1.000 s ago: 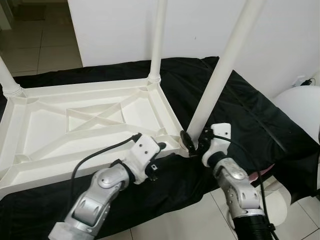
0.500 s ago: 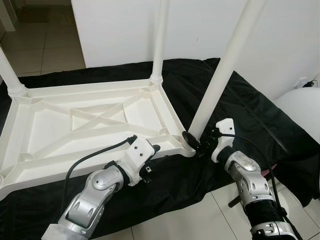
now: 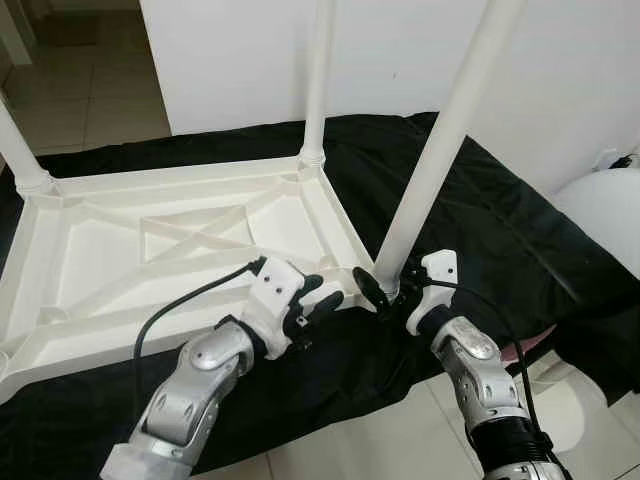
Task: Building children table
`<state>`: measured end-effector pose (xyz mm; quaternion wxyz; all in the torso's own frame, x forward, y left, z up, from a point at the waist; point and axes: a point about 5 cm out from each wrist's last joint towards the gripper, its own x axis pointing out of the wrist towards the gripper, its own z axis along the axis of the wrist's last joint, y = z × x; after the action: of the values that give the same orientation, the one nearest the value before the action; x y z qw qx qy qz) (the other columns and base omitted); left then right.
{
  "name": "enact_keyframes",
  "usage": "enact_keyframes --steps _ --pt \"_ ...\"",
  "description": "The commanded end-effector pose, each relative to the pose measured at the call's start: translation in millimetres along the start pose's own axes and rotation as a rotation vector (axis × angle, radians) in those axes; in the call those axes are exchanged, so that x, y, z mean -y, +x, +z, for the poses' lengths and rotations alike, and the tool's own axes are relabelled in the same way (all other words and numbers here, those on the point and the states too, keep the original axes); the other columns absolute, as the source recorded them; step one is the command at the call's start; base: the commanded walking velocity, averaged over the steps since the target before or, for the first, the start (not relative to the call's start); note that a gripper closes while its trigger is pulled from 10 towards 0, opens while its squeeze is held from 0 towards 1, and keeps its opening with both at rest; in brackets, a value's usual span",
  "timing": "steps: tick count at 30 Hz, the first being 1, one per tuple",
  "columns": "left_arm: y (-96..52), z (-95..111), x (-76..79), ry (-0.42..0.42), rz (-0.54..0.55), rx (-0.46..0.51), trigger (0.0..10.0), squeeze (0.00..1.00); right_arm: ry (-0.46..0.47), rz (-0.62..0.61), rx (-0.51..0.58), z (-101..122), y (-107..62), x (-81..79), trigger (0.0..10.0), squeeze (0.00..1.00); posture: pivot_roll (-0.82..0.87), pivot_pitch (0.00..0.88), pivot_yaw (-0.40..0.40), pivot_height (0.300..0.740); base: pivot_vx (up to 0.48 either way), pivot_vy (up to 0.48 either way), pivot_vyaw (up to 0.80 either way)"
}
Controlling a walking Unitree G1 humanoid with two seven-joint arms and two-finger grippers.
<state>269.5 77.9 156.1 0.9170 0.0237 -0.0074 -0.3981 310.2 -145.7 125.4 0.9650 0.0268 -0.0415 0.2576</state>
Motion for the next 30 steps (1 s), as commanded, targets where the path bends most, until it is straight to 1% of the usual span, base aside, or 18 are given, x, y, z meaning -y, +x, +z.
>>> enact_keyframes --steps 1,2,9,13,14,15,16,17,18,19,23,24,25,26,27,28,29,30 --pt "-0.2 5.9 -2.8 0.016 0.014 0.008 10.0 0.00 0.016 0.011 -0.005 -2.7 0.9 -0.7 10.0 0.00 -0.01 0.050 0.029 0.740 0.000 0.000 0.00" --pt "-0.6 6.9 -4.5 0.023 0.012 0.004 10.0 0.00 0.009 0.011 0.000 -1.6 2.8 -0.4 10.0 0.00 -0.01 0.046 0.046 0.740 0.000 0.000 0.00" --pt "-1.5 9.9 -9.1 0.053 0.001 -0.020 10.0 0.00 -0.041 0.025 0.017 4.2 9.9 -1.4 10.0 0.00 0.00 0.045 0.055 0.740 0.000 0.000 0.00" --pt "-2.6 7.5 -7.0 0.036 -0.011 -0.024 10.0 0.00 -0.043 0.047 0.023 5.2 11.2 -2.1 10.0 0.00 0.01 0.049 0.047 0.740 0.000 0.000 0.00" --pt "-3.6 3.8 -2.2 0.028 -0.023 -0.044 10.0 0.00 -0.048 0.069 0.031 6.9 12.2 -2.4 10.0 0.00 0.00 0.050 0.041 0.740 0.000 0.000 0.00" --pt "-3.6 3.8 -2.2 0.028 -0.023 -0.044 10.0 0.00 -0.048 0.069 0.031 6.9 12.2 -2.4 10.0 0.00 0.00 0.050 0.041 0.740 0.000 0.000 0.00" --pt "-3.7 3.8 -0.4 0.035 -0.028 -0.034 10.0 0.00 -0.052 0.075 0.033 7.9 12.6 -2.0 10.0 0.00 0.00 0.050 0.031 0.740 0.000 0.000 0.00" --pt "-4.0 4.1 2.8 0.081 -0.036 -0.011 10.0 0.00 -0.058 0.082 0.034 9.3 13.3 -1.0 10.0 0.00 0.01 0.052 0.016 0.740 0.000 0.000 0.00" --pt "-4.0 4.1 2.8 0.081 -0.036 -0.011 10.0 0.00 -0.058 0.082 0.034 9.3 13.3 -1.0 10.0 0.00 0.01 0.052 0.016 0.740 0.000 0.000 0.00" --pt "-4.2 4.2 4.4 0.110 -0.040 -0.003 10.0 0.00 -0.059 0.084 0.035 9.9 13.6 -0.4 10.0 0.00 0.01 0.052 0.016 0.740 0.000 0.000 0.00" --pt "-4.6 -1.2 9.0 0.089 -0.080 -0.024 10.0 0.00 -0.076 0.098 0.030 10.6 15.5 0.5 10.0 0.00 0.01 0.051 0.005 0.740 0.000 0.000 0.00" --pt "-5.8 -3.2 12.3 0.057 -0.121 -0.034 10.0 0.00 -0.080 0.112 0.028 11.2 17.0 0.8 10.0 0.00 0.01 0.049 0.000 0.740 0.000 0.000 0.00" --pt "-7.1 -4.3 15.6 0.029 -0.164 -0.035 10.0 0.09 -0.087 0.128 0.023 11.8 18.6 1.5 10.0 0.00 0.01 0.048 -0.005 0.740 0.000 0.000 0.00" --pt "-7.1 -4.3 15.6 0.029 -0.164 -0.035 10.0 0.09 -0.087 0.128 0.023 11.8 18.6 1.5 10.0 0.00 0.01 0.048 -0.005 0.740 0.000 0.000 0.00" --pt "-8.5 -4.3 19.4 0.013 -0.205 -0.035 10.0 1.00 -0.097 0.143 0.016 13.0 21.0 4.2 10.0 0.18 0.01 0.046 -0.010 0.740 0.000 0.000 0.00" --pt "-8.5 -4.3 19.4 0.013 -0.205 -0.035 10.0 1.00 -0.097 0.143 0.016 13.0 21.0 4.2 10.0 0.18 0.01 0.046 -0.010 0.740 0.000 0.000 0.00" --pt "-8.0 -4.7 19.5 0.032 -0.194 -0.040 10.0 1.00 -0.087 0.164 0.009 13.4 21.5 4.7 10.0 1.00 0.01 0.043 -0.015 0.740 0.000 0.000 0.00" --pt "-8.0 -4.7 19.5 0.032 -0.194 -0.040 10.0 1.00 -0.087 0.164 0.009 13.4 21.5 4.7 10.0 1.00 0.01 0.043 -0.015 0.740 0.000 0.000 0.00"
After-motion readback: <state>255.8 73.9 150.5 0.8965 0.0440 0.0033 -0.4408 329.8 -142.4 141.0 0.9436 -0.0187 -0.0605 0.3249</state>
